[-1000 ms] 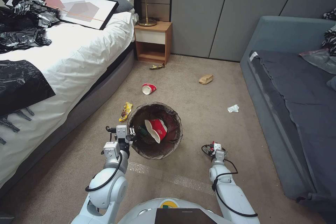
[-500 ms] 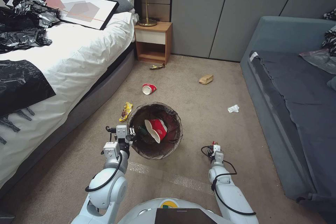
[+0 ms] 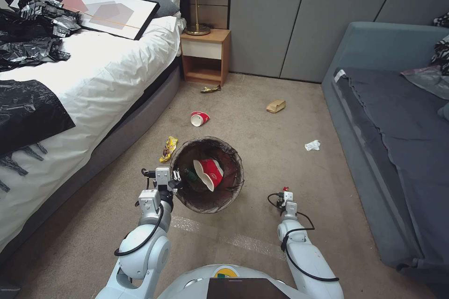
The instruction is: Pick up the trash bin, then pick up the garbage from the floor and place it into the trash bin.
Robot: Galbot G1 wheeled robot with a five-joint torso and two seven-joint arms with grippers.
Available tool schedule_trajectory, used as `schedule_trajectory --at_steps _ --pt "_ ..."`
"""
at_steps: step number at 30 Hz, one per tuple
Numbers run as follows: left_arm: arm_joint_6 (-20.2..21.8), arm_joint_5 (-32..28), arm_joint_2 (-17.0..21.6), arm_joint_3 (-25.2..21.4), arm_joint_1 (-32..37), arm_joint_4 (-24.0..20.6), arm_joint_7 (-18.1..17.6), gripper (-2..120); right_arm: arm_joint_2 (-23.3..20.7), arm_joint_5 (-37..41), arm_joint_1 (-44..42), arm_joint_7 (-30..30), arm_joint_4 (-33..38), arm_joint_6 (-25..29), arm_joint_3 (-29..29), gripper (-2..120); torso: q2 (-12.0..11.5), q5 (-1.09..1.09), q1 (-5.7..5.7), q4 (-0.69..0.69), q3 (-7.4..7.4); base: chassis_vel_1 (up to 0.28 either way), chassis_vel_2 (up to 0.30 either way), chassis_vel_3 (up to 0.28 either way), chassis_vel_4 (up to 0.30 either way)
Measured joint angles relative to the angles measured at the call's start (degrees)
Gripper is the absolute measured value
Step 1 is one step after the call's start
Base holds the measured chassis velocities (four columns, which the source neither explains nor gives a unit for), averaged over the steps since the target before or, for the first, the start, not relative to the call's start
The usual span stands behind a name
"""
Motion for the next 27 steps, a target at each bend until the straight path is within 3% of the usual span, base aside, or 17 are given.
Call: schedule_trajectory --at_steps 4,22,25,27 --pt "0.0 0.0 0.0 0.0 0.0 0.0 0.0 0 -0.2 0.0 -0.2 0.0 -0.1 0.3 0.1 0 0.0 0.00 0.00 -0.01 0.00 0.000 0.000 0.000 0.000" --pt "0.0 -0.3 0.3 -0.1 -0.3 -0.1 0.1 0 -0.5 -0.4 -0.8 0.7 1.7 0.6 0.6 0 0.0 -0.01 0.00 -0.04 0.01 0.000 0.000 0.000 0.000" --pt "0.0 -0.3 0.3 -0.1 -0.3 -0.1 0.1 0 -0.5 -0.8 -1.8 1.0 3.8 1.4 0.6 0 0.0 -0.02 0.00 -0.07 0.02 0.000 0.000 0.000 0.000" --pt "0.0 -0.4 0.2 -0.1 -0.4 0.1 0.1 0 -0.3 -2.6 -2.9 1.7 6.9 5.0 0.5 0 0.0 -0.02 0.00 -0.06 0.01 0.000 0.000 0.000 0.000"
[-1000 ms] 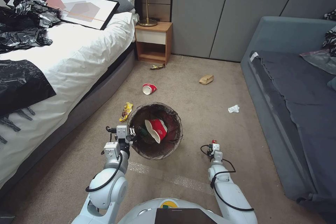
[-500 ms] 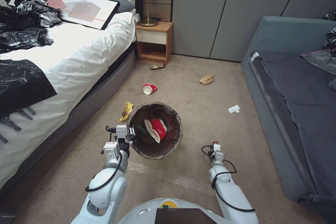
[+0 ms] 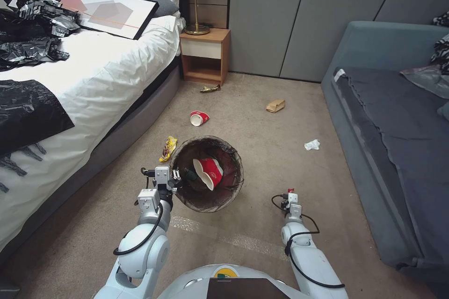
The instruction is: Pick up the trash bin, then pick up the garbage from the floor and place it into the trash bin.
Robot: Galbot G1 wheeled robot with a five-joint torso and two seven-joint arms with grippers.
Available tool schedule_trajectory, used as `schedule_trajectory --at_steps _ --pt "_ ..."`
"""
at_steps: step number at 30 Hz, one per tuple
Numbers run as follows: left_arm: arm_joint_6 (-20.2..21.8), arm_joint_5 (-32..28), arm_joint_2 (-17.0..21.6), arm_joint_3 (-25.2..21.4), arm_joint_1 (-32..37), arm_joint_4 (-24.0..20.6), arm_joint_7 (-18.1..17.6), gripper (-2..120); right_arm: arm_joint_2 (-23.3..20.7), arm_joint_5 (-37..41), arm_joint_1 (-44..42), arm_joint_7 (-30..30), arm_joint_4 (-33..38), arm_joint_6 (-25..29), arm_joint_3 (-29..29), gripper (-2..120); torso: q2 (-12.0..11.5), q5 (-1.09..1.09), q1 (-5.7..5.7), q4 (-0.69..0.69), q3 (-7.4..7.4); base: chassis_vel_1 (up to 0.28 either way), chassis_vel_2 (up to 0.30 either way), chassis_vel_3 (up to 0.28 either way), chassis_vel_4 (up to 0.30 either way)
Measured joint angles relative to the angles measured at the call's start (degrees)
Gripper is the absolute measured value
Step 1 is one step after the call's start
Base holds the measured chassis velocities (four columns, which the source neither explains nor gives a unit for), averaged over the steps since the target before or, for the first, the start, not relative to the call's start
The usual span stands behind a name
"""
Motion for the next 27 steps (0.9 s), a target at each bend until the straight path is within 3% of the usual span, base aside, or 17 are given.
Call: schedule_trajectory --at_steps 2,4,7,14,19,21,22,24,27 --pt "0.0 0.0 0.0 0.0 0.0 0.1 0.0 0 0.1 -0.6 -0.3 0.1 0.8 1.2 0.0 0 0.0 -0.01 0.00 0.00 0.00 0.000 0.000 0.000 0.000" --pt "0.0 0.0 -0.1 0.1 0.0 0.3 0.0 0 0.4 -2.6 -1.4 0.2 3.7 6.1 -0.2 0 0.0 0.00 0.00 0.02 0.00 0.000 0.000 0.000 0.000" --pt "0.0 0.0 -0.1 0.1 0.0 0.3 0.0 0 0.4 -2.9 -1.8 0.2 4.8 7.2 -0.4 0 0.0 0.00 0.00 0.02 0.00 0.000 0.000 0.000 0.000" --pt "0.3 -0.1 -0.1 0.4 0.0 0.5 0.1 0 0.6 -3.8 -4.4 -0.8 14.9 13.0 -2.2 0 0.0 0.00 0.00 0.04 0.00 0.000 0.000 0.000 0.000" --pt "0.3 -0.1 -0.1 0.5 0.0 0.8 0.2 0 0.6 -5.2 -5.6 -4.4 20.9 16.6 -2.8 0 0.0 -0.01 0.00 0.02 0.00 0.000 0.000 0.000 0.000" --pt "0.4 -0.1 -0.2 0.5 -0.2 1.1 0.3 0 0.6 -6.7 -6.9 -14.5 30.4 22.7 -4.2 0 0.0 -0.01 0.00 0.03 -0.01 0.000 0.000 0.000 0.000" --pt "0.4 -0.1 -0.2 0.5 -0.2 1.1 0.3 0 0.6 -6.7 -6.9 -14.5 30.4 22.7 -4.2 0 0.0 -0.01 0.00 0.03 -0.01 0.000 0.000 0.000 0.000" --pt "0.5 -0.2 -0.2 0.8 -0.2 1.2 0.5 0 0.0 -5.3 -8.7 -24.7 38.6 26.9 -7.3 0 0.0 -0.01 0.00 0.03 -0.01 0.000 0.000 0.000 0.000" --pt "0.5 -0.3 -0.2 1.0 -0.2 1.6 0.7 0 -1.1 -3.2 -10.4 -29.3 43.6 27.4 -10.0 0 0.0 -0.01 0.00 0.03 -0.01 0.000 0.000 0.000 0.000"
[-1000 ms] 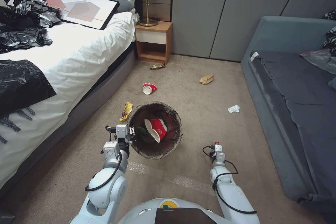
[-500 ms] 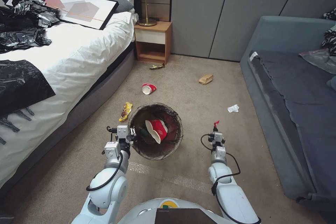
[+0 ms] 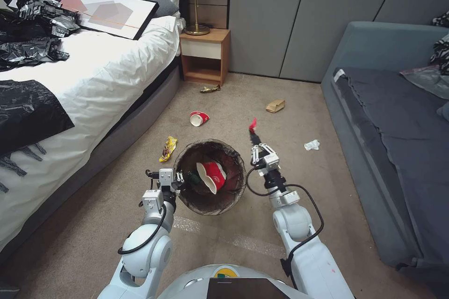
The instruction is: Pick up the trash bin, then pick up the garbage from the floor and place it into the trash bin.
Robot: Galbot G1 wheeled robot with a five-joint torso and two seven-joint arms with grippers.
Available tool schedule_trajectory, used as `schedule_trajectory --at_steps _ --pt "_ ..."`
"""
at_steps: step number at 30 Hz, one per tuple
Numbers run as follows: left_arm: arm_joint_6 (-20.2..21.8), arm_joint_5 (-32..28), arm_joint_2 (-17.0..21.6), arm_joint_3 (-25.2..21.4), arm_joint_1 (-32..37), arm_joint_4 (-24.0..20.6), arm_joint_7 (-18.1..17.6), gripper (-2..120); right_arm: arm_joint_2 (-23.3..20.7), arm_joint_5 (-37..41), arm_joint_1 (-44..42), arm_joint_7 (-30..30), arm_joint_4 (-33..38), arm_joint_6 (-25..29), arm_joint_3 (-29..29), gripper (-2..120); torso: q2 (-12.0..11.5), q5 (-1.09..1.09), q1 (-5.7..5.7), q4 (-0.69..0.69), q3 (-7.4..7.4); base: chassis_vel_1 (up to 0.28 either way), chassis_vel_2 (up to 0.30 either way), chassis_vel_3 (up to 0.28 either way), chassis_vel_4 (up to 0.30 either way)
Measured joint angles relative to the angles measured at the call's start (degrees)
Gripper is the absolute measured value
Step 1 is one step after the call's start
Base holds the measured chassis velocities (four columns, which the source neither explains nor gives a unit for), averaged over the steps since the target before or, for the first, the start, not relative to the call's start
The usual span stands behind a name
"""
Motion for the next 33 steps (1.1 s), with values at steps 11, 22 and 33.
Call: schedule_trajectory --at_steps 11,22,33 --pt "0.4 -0.2 0.2 0.5 -0.5 0.6 0.5 0 -5.4 6.6 -3.7 -14.6 5.5 -4.8 -4.0 0 0.0 0.01 0.00 0.00 0.00 0.000 0.000 0.000 0.000" --pt "0.7 -0.7 0.6 0.3 -0.6 0.2 0.5 0 -6.4 6.0 -5.5 -17.2 3.1 -5.2 -5.0 0 0.0 0.01 0.00 0.00 0.00 0.000 0.000 0.000 0.000" --pt "0.7 -0.9 0.6 0.4 -0.7 0.1 0.5 0 -6.3 4.5 -5.6 -17.3 0.0 -4.3 -5.0 19 0.0 0.01 0.00 0.00 0.00 0.000 0.000 0.000 0.000"
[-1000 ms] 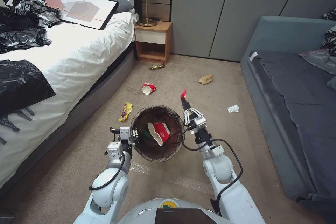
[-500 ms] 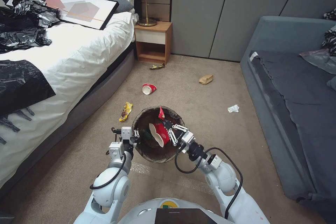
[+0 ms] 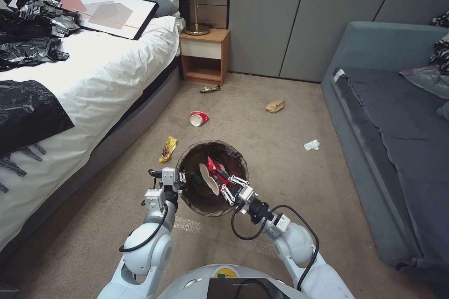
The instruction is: Pick up the trash bin, then pick up the garbage from the floor and place it into the trash bin.
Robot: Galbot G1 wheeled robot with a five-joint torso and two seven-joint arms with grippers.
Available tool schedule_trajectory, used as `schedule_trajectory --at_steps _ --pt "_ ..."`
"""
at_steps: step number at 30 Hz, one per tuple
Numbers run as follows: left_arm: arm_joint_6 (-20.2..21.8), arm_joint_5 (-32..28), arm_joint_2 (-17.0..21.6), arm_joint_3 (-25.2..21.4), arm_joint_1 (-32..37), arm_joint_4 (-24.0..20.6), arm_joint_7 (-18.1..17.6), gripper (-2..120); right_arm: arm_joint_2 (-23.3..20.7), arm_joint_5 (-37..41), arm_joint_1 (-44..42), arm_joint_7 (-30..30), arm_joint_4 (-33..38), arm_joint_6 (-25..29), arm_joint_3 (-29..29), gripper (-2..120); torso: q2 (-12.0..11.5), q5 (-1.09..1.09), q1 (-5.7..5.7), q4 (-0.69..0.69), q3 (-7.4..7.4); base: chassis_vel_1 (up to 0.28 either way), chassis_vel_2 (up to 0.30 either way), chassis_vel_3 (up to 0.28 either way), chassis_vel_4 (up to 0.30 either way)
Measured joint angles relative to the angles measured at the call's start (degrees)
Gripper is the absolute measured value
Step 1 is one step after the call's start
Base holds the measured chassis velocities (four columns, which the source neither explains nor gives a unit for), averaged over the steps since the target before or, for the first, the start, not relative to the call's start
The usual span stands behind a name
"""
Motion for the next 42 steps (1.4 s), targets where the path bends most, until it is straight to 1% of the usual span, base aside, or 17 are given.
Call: schedule_trajectory --at_steps 3,4,6,7,10,11,19,24,28,29,31,32,34,35,37,40,42 --pt "0.1 -0.3 0.0 0.0 -0.1 0.0 0.0 0 0.1 0.0 0.3 0.0 -0.5 0.1 0.0 37 0.0 0.00 0.00 0.00 0.00 0.000 0.000 0.000 0.000" --pt "0.1 -0.3 0.0 0.0 -0.1 0.0 0.0 0 0.1 0.0 0.3 0.0 -0.5 0.1 0.0 37 0.0 0.00 0.00 0.00 0.00 0.000 0.000 0.000 0.000" --pt "0.1 -0.4 -0.1 0.0 -0.1 0.0 0.0 0 0.1 0.0 0.3 0.1 -0.6 0.1 0.0 48 0.0 0.00 0.00 0.00 0.00 0.000 0.000 0.000 0.000" --pt "0.1 -0.4 -0.1 0.0 -0.1 0.0 0.0 0 0.1 0.0 0.3 0.1 -0.6 0.1 0.0 48 0.0 0.00 0.00 0.00 0.00 0.000 0.000 0.000 0.000" --pt "0.3 -0.4 -0.1 -0.1 -0.2 0.0 0.0 0 0.1 0.1 0.4 0.1 -0.6 0.2 0.2 61 0.0 0.00 0.00 0.00 0.00 0.000 0.000 0.000 0.000" --pt "0.3 -0.4 -0.1 -0.1 -0.2 0.0 0.0 0 0.1 0.1 0.4 0.1 -0.6 0.2 0.2 61 0.0 0.00 0.00 0.00 0.00 0.000 0.000 0.000 0.000" --pt "0.4 -0.4 0.0 -0.1 -0.2 -0.3 0.0 0 0.3 0.1 0.4 0.2 -0.6 0.3 0.2 94 0.0 0.00 0.00 0.00 0.00 0.000 0.000 0.000 0.000" --pt "0.4 -0.4 0.0 -0.2 -0.2 -0.3 0.0 0 0.4 0.2 0.4 1.0 0.0 0.6 0.4 99 0.0 0.00 0.00 0.00 0.00 0.000 0.000 0.000 0.000" --pt "0.4 -0.4 -0.1 -0.4 -0.2 -0.3 0.0 0 1.6 -1.1 -0.5 8.4 3.9 0.8 1.3 100 0.0 0.00 0.00 0.01 0.00 0.000 0.000 0.000 0.000" --pt "0.4 -0.4 -0.1 -0.4 -0.2 -0.3 0.0 0 1.6 -1.1 -0.5 8.4 3.9 0.8 1.3 100 0.0 0.00 0.00 0.01 0.00 0.000 0.000 0.000 0.000" --pt "0.4 -0.4 -0.1 -0.6 -0.2 -0.2 0.1 0 2.9 -5.3 -2.0 17.3 8.7 -0.7 2.9 100 0.0 -0.01 0.00 0.00 0.00 0.000 0.000 0.000 0.000" --pt "0.4 -0.4 -0.1 -0.6 -0.2 -0.2 0.1 0 2.9 -5.3 -2.0 17.3 8.7 -0.7 2.9 100 0.0 -0.01 0.00 0.00 0.00 0.000 0.000 0.000 0.000" --pt "0.2 -0.3 -0.1 -0.7 -0.2 -0.1 0.2 0 3.8 -8.9 -3.8 25.1 12.1 -3.6 4.0 100 0.0 0.00 0.00 0.00 0.00 0.000 0.000 0.000 0.000" --pt "0.2 -0.3 -0.1 -0.7 -0.2 -0.1 0.2 0 3.8 -8.9 -3.8 25.1 12.1 -3.6 4.0 100 0.0 0.00 0.00 0.00 0.00 0.000 0.000 0.000 0.000" --pt "0.2 -0.3 -0.1 -0.8 -0.2 0.0 0.3 0 5.4 -10.4 -6.9 34.2 14.9 -6.9 5.4 100 0.0 0.00 0.00 -0.01 0.00 0.000 0.000 0.000 0.000" --pt "0.1 -0.2 -0.2 -0.9 -0.1 0.0 0.3 0 6.3 -10.3 -8.6 36.0 15.1 -6.7 6.6 100 0.0 0.00 0.00 0.00 0.00 0.000 0.000 0.000 0.000" --pt "0.0 -0.2 -0.2 -1.0 0.0 0.0 0.4 0 8.1 -10.9 -10.7 36.9 14.3 -4.8 9.4 100 0.0 -0.01 0.00 0.00 0.00 0.000 0.000 0.000 0.000"
